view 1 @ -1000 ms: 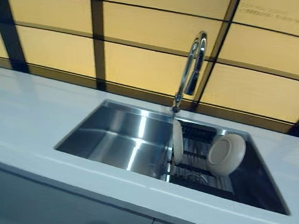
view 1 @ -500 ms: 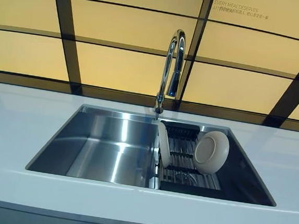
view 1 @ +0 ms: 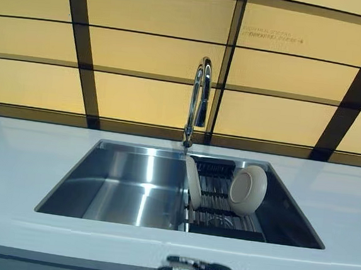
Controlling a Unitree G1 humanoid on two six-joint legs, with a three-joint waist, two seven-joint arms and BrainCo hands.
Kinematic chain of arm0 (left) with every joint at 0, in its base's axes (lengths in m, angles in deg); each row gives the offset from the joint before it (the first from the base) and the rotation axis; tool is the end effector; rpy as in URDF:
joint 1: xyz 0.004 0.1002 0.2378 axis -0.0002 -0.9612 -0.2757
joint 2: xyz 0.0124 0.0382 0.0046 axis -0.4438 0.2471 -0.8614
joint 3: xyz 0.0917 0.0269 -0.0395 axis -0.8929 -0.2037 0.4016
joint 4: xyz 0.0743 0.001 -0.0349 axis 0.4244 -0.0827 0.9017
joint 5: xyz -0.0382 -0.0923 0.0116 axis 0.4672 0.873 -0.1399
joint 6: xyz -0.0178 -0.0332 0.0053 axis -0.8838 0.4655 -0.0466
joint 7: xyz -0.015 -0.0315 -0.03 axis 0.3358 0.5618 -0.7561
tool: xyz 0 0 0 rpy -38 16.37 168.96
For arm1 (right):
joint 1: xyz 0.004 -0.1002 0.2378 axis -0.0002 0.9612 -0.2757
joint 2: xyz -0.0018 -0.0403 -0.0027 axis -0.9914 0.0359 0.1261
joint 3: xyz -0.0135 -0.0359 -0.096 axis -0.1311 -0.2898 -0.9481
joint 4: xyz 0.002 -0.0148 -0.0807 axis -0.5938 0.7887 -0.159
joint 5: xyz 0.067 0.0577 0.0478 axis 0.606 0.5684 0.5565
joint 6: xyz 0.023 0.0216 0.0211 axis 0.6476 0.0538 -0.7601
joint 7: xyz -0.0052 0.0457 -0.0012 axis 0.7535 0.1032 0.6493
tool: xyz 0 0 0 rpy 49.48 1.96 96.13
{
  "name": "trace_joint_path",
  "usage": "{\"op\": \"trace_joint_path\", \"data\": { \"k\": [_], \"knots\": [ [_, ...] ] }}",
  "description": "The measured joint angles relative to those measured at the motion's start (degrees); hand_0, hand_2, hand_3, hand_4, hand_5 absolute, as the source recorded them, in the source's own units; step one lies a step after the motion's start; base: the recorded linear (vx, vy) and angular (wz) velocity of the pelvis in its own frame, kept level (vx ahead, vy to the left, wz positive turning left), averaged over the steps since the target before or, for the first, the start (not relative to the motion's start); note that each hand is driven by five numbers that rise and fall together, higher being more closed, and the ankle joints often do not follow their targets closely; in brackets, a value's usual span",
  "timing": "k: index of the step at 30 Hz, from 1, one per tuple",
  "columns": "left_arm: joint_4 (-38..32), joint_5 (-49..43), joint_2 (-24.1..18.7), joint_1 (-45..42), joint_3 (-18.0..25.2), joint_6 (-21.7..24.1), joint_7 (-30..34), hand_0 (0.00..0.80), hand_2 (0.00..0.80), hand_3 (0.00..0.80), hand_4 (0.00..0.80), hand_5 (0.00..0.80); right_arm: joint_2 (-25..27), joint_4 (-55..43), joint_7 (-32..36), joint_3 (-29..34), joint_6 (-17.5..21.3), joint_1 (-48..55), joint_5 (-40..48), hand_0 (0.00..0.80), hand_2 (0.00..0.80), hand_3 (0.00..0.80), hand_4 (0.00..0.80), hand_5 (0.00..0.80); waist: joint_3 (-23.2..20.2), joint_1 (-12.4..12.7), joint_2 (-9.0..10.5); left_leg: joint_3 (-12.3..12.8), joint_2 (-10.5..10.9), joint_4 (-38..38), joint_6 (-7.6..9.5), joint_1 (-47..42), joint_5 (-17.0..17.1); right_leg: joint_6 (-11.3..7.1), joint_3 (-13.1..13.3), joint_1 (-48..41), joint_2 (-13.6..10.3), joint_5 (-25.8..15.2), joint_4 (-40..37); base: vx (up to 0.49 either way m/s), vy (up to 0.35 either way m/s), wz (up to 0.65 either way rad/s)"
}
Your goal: Take plates into dishwasher
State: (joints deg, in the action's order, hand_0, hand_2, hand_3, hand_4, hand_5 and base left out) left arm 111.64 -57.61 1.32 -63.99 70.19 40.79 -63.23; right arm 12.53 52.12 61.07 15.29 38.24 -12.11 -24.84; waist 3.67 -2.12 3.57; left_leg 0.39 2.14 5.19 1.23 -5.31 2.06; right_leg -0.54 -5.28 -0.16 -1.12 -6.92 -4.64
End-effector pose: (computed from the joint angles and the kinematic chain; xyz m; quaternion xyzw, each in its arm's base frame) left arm 0.0612 0.2593 -0.1082 0.1169 0.6435 0.0304 0.7559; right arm 0.1998 -0.1732 0.0291 0.2762 0.1719 0.6253 0.7094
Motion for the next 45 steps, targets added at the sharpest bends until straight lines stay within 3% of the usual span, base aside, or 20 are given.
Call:
{"op": "trace_joint_path", "data": {
  "k": [7, 12, 18, 24, 29, 32, 39, 45],
  "knots": [
    [0.2, 0.0, 0.8, -1.0, 0.0, 0.6, 0.0, 0.000, 0.000, 0.000, 0.000, 0.000, -0.1, 1.4, -7.9, 10.1, 0.7, -7.2, 7.2, 0.000, 0.000, 0.000, 0.000, 0.000, -1.3, 0.2, 0.16, 0.2, 0.0, 0.0, -0.10, 0.0, -0.1, -0.10, 0.0, 0.0, 0.0, -0.1, -0.1, 0.023, 0.003, 0.00],
    [1.2, -0.1, 0.9, -1.0, 0.0, 1.4, -0.1, 0.000, 0.000, 0.000, 0.000, 0.000, -0.2, 2.4, -14.8, 12.9, 4.6, -11.1, 14.7, 0.000, 0.000, 0.000, 0.000, 0.000, -1.3, 0.3, 0.20, 0.2, 0.0, 0.0, -0.09, -0.1, -0.1, -0.11, 0.0, -0.2, 0.0, -0.1, -0.2, 0.008, 0.000, 0.00],
    [2.0, -0.1, 1.1, -1.1, 0.1, 1.9, -0.2, 0.000, 0.000, 0.000, 0.000, 0.000, 0.3, 4.3, -22.4, 17.9, 9.7, -12.5, 14.8, 0.000, 0.000, 0.000, 0.000, 0.000, -1.3, 1.5, 0.30, 0.4, 0.0, 0.0, -0.29, -1.0, -0.3, -0.02, 0.0, -0.8, 0.1, 0.0, -0.2, 0.010, -0.008, -0.01],
    [2.0, -0.1, 1.0, -1.5, 0.3, 2.1, -0.4, 0.000, 0.000, 0.000, 0.000, 0.000, 5.9, 10.4, -34.2, 21.1, 13.7, -16.0, 13.5, 0.000, 0.000, 0.000, 0.000, 0.000, -0.8, 1.6, 1.08, 0.6, -0.1, 0.0, -0.28, -1.0, -0.3, -0.05, 0.0, -0.8, 0.1, 0.0, -0.3, 0.002, -0.002, -0.01],
    [1.3, 0.0, 1.0, -1.4, 0.2, 1.2, -0.6, 0.000, 0.000, 0.000, 0.000, 0.000, 13.9, 17.1, -45.3, 23.6, 17.5, -20.2, 1.3, 0.000, 0.000, 0.000, 0.000, 0.000, 0.0, 1.6, 1.67, 0.9, -0.2, 0.0, -0.28, -1.0, -0.3, -0.07, 0.0, -0.7, 0.1, 0.0, -0.4, 0.004, -0.005, -0.01],
    [0.6, 0.1, 1.0, -1.4, 0.2, 0.6, -1.0, 0.000, 0.000, 0.000, 0.000, 0.000, 21.1, 23.9, -52.9, 23.6, 20.0, -24.9, -10.4, 0.000, 0.000, 0.000, 0.000, 0.000, 1.1, 1.6, 1.68, 0.9, -0.2, 0.0, -0.20, -1.0, -0.3, -0.08, 0.0, -0.7, 0.1, 0.0, -0.4, 0.000, 0.000, 0.00],
    [-1.4, 0.6, 0.9, -0.8, 0.0, -1.6, -1.2, 0.000, 0.000, 0.000, 0.000, 0.000, 32.3, 27.0, -70.9, 17.5, 22.3, -32.8, -42.9, 0.000, 0.000, 0.000, 0.000, 0.000, 2.6, 1.6, 0.78, 0.7, -0.2, 0.0, -0.37, -0.9, -0.4, 0.02, -0.1, -1.0, 0.2, 0.1, -0.4, 0.000, 0.000, 0.00],
    [-2.7, 0.8, 0.8, -0.7, -1.5, -2.8, -1.2, 0.000, 0.000, 0.000, 0.000, 0.000, 37.1, 27.1, -78.1, 10.8, 22.7, -38.1, -59.3, 0.000, 0.000, 0.000, 0.000, 0.000, 2.7, 1.8, 0.87, -0.4, -0.2, 0.0, -0.37, -0.9, -0.4, 0.27, -1.1, -1.5, 0.1, 0.3, -0.4, 0.013, -0.031, 0.09]
  ]
}}
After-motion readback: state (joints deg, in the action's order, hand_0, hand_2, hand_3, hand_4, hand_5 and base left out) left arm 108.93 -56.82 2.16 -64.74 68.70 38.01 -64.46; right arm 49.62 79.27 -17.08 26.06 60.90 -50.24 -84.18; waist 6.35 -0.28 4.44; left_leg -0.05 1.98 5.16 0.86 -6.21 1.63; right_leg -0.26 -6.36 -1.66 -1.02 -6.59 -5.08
